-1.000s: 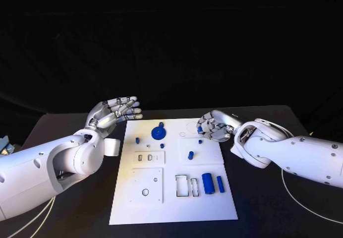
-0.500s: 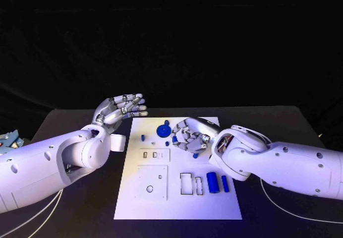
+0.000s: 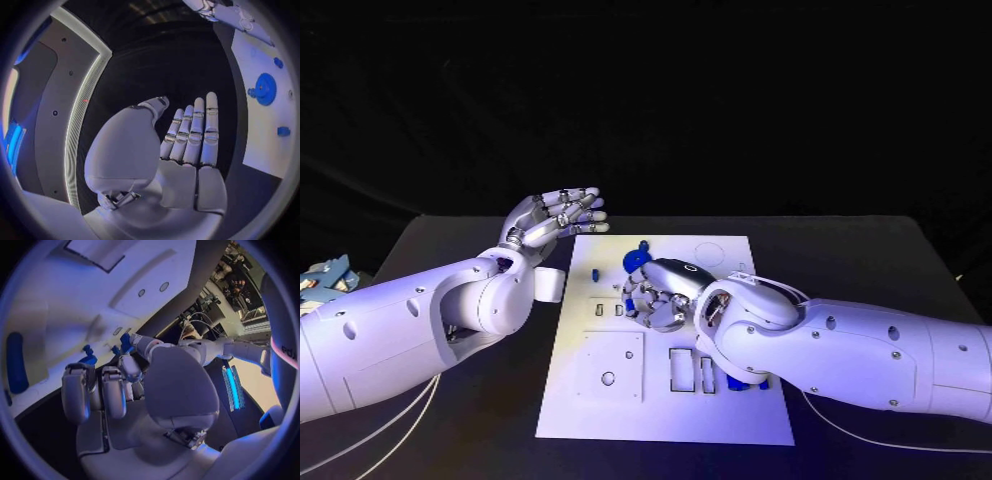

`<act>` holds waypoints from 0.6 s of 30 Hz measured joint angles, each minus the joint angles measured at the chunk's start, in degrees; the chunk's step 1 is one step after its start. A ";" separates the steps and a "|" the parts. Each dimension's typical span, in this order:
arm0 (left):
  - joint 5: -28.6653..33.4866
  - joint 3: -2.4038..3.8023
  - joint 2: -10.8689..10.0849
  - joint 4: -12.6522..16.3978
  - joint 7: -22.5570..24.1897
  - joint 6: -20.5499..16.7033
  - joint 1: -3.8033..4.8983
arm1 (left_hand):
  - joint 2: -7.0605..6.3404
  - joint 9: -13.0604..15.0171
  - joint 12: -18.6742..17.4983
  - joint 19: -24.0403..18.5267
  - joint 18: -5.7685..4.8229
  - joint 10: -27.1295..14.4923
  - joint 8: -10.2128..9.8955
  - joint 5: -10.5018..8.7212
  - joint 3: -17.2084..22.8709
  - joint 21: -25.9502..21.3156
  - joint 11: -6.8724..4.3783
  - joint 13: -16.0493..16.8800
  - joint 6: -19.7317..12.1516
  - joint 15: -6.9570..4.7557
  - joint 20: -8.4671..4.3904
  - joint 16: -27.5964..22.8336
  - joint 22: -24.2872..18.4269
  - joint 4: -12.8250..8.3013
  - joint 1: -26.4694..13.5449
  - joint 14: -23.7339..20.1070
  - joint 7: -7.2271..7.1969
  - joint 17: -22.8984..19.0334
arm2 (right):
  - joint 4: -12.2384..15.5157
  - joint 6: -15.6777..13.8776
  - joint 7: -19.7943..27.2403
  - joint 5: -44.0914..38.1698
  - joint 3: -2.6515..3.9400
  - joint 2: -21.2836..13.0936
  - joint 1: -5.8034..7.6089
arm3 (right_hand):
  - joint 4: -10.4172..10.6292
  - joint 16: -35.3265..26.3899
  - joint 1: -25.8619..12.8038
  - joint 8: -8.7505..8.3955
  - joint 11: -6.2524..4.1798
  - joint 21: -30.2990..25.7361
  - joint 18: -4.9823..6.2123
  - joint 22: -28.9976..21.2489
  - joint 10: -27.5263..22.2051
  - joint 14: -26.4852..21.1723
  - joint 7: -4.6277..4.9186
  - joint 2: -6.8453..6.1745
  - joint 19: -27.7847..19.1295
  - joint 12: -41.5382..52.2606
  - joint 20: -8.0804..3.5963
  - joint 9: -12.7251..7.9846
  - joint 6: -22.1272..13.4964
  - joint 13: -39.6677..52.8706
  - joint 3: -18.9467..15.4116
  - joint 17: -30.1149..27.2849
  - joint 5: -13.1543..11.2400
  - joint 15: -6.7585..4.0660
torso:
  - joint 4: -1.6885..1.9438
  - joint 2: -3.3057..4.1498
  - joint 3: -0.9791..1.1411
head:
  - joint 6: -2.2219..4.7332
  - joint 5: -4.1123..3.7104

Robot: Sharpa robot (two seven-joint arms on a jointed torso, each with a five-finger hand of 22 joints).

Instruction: Assemble the parts on the task board

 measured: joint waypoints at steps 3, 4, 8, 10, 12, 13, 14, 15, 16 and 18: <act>0.01 0.00 0.01 -0.03 -0.02 0.01 0.00 | 0.00 0.00 0.00 0.00 0.00 0.00 0.00 0.00 0.00 0.00 0.00 0.00 0.00 0.00 0.00 0.00 0.00 0.00 0.00 0.00 0.00 0.00 | -0.44 0.20 -1.07 -1.22 0.00 0.95 -0.85 | 0.00 0.00 0.00 0.00 0.00 0.00 0.00 0.00 0.00 0.00 0.00 0.00 0.00 0.00 0.00 0.00 0.00 0.00 -0.01 0.00 0.00 0.00 | -0.03 0.00 0.04 | -0.14 0.20; 0.02 0.00 0.01 -0.03 -0.03 0.01 0.00 | 0.00 0.00 0.00 0.00 0.00 0.00 0.00 0.00 0.00 0.00 0.00 0.00 0.00 0.00 0.00 0.00 0.00 0.00 0.00 0.00 0.00 0.00 | -0.59 0.23 -1.35 -1.60 0.00 1.20 -1.14 | 0.00 0.00 0.00 0.01 0.00 0.00 0.00 0.00 0.00 0.00 0.00 0.00 0.00 0.00 0.00 0.00 0.00 0.00 -0.01 0.00 0.00 0.00 | -0.05 0.00 0.04 | -0.16 0.25; 0.03 0.00 0.03 -0.03 -0.05 0.02 0.00 | 0.00 0.00 0.00 0.00 0.00 0.00 0.00 0.00 0.00 0.00 0.00 0.00 0.00 0.00 0.00 0.00 0.00 0.00 0.00 0.00 0.00 -0.01 | -1.22 0.27 -2.33 -3.09 -0.08 1.90 -1.96 | 0.00 0.00 -0.30 0.08 0.00 0.00 0.00 -0.01 0.00 0.00 -0.01 -0.31 0.00 0.00 0.00 0.00 0.00 0.03 -0.01 0.00 0.00 0.00 | -0.11 -0.02 0.08 | -0.39 0.49; 0.03 0.00 0.03 -0.03 -0.06 0.04 0.00 | 0.00 0.00 0.00 0.00 0.00 0.00 0.00 0.00 0.00 0.00 0.00 0.00 0.00 0.00 0.00 0.00 0.00 0.00 0.00 0.00 0.00 -0.01 | -1.59 0.22 -2.81 -3.91 -0.08 2.08 -2.20 | 0.00 0.00 -0.30 0.08 0.00 0.00 0.00 -0.01 0.00 0.00 -0.01 -0.31 0.00 0.00 0.00 0.00 0.00 0.17 -0.02 0.00 0.22 0.00 | -0.11 -0.02 0.12 | -0.63 0.57; 0.04 0.00 0.00 -0.03 -0.09 0.07 0.00 | 0.00 0.00 0.00 -0.03 0.00 -0.11 0.00 0.00 0.00 0.00 -0.11 0.00 0.00 0.00 -0.03 -0.22 0.01 0.00 0.00 0.00 0.00 0.01 | -1.89 0.15 -3.22 -4.58 -0.08 2.17 -2.34 | 0.00 0.00 -0.30 0.08 0.00 0.00 0.00 -0.01 0.00 0.00 -0.01 -0.32 0.00 0.00 0.00 0.00 0.00 0.17 -0.02 0.00 0.23 0.00 | -0.11 -0.02 0.11 | -0.79 0.58; 0.04 0.00 -0.06 -0.03 -0.10 0.10 0.00 | 0.00 0.00 0.00 -0.22 0.00 -0.21 0.00 0.00 0.00 0.00 -0.21 0.00 0.00 0.00 -0.22 -0.34 0.05 0.00 0.00 0.00 0.00 0.09 | -2.02 0.04 -3.45 -5.01 -0.08 2.22 -2.42 | 0.00 0.00 -0.30 0.09 -0.03 0.00 0.00 -0.01 0.04 0.00 -0.01 -0.32 0.00 0.00 0.00 0.00 -0.01 0.21 -0.02 0.00 0.23 0.00 | -0.11 -0.02 0.12 | -0.83 0.60; 0.04 0.00 -0.09 -0.03 -0.11 0.12 0.00 | 0.00 0.00 0.00 -0.22 0.00 -0.21 0.00 0.00 0.00 0.00 -0.21 0.00 0.00 0.00 -0.22 -0.37 0.06 0.00 0.00 0.00 0.00 0.10 | -2.09 -0.07 -3.60 -5.33 -0.08 2.29 -2.44 | 0.00 0.00 -0.30 0.09 -0.20 0.00 0.00 -0.01 0.20 0.00 -0.02 -0.32 0.00 0.00 0.00 0.00 -0.01 0.24 -0.02 0.00 0.23 0.00 | -0.11 -0.02 0.13 | -0.85 0.61; 0.04 0.00 -0.13 -0.03 -0.12 0.13 0.00 | 0.00 0.00 0.00 -0.22 0.00 -0.21 0.00 0.00 0.00 0.00 -0.21 0.00 0.00 0.00 -0.22 -0.37 0.06 0.00 0.00 0.00 0.00 0.10 | -2.16 -0.17 -3.73 -5.61 -0.08 2.36 -2.46 | -0.01 0.00 -0.30 0.09 -0.20 0.00 0.00 -0.01 0.21 0.00 -0.02 -0.32 0.00 0.00 0.00 0.00 -0.01 0.24 -0.02 0.00 0.23 0.00 | -0.11 -0.03 0.13 | -0.88 0.62; 0.05 0.00 -0.15 -0.03 -0.13 0.15 0.00 | 0.00 0.00 0.00 -0.22 0.00 -0.21 0.00 0.00 0.00 0.00 -0.21 0.00 0.00 0.00 -0.22 -0.37 0.06 0.00 0.00 0.00 0.00 0.10 | -2.22 -0.29 -3.88 -5.90 -0.07 2.43 -2.49 | -0.01 0.00 -0.30 0.09 -0.20 0.00 0.00 -0.01 0.21 0.00 -0.02 -0.32 0.00 0.00 0.00 0.01 -0.02 0.24 -0.02 0.00 0.23 0.00 | -0.11 -0.03 0.14 | -0.90 0.63; 0.05 0.00 -0.19 -0.03 -0.15 0.18 0.00 | 0.00 0.00 0.00 -0.22 0.01 -0.21 0.00 0.00 0.00 0.08 -0.21 0.00 0.00 0.00 -0.22 -0.37 0.06 0.00 0.00 0.00 0.00 0.10 | -2.32 -0.60 -4.18 -6.54 -0.06 2.55 -2.55 | -0.01 0.00 -0.30 0.09 -0.20 0.00 0.00 -0.01 0.21 0.00 -0.11 -0.32 0.00 0.00 0.00 0.01 -0.10 0.24 -0.02 0.00 0.23 0.00 | -0.11 -0.03 0.15 | -0.92 0.65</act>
